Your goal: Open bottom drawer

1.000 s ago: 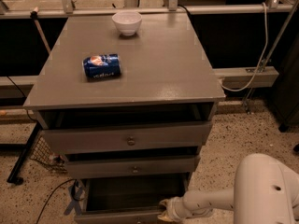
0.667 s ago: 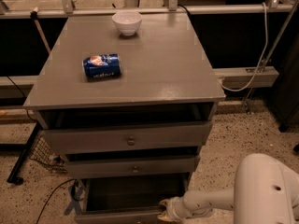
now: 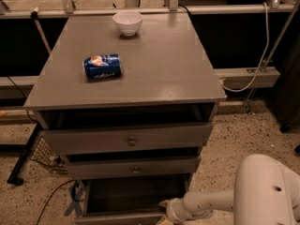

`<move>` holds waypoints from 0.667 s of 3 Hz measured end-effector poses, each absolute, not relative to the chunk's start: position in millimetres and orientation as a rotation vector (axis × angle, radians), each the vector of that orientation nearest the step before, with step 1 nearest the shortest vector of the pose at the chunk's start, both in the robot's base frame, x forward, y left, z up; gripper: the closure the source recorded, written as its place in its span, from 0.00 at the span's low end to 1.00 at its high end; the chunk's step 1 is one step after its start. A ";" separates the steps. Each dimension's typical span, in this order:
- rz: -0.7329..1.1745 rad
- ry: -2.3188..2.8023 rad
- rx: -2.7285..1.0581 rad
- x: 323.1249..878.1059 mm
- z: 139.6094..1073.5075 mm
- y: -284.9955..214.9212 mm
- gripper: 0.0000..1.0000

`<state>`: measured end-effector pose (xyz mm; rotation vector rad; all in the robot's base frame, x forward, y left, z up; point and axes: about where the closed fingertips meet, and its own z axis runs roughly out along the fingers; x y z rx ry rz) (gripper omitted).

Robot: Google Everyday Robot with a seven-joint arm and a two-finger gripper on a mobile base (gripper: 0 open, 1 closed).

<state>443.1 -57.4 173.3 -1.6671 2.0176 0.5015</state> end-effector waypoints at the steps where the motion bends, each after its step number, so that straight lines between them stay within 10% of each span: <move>1: 0.505 2.017 -1.668 442.0 172.6 -56.3 0.00; 2: 0.505 2.017 -1.668 442.0 172.6 -56.3 0.00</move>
Offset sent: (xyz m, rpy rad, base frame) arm -0.0010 0.0011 -0.0006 0.0011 0.0018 0.0013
